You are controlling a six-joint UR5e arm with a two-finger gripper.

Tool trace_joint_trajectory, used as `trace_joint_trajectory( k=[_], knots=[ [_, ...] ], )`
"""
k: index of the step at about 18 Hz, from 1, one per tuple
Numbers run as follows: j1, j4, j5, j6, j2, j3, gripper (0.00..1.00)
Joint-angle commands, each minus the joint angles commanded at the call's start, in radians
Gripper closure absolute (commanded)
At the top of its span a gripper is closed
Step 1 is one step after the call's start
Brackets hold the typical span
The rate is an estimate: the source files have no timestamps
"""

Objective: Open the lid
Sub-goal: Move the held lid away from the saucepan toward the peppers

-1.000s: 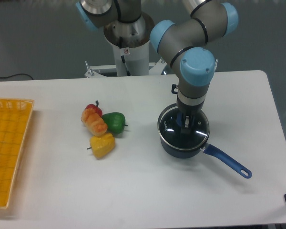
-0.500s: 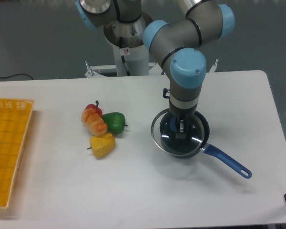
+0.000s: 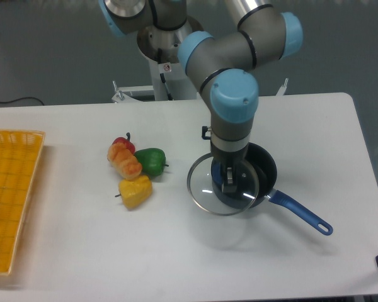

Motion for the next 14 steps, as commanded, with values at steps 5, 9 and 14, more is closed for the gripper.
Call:
trace_joint_trajectory(
  k=[5, 9, 14],
  knots=[
    [-0.023, 0.000, 0.002, -0.066, 0.002, 0.000, 0.48],
    [-0.052, 0.000, 0.008, -0.137, 0.002, 0.000, 0.48],
    [-0.061, 0.000, 0.008, -0.138, 0.006, -0.002, 0.48]
  ],
)
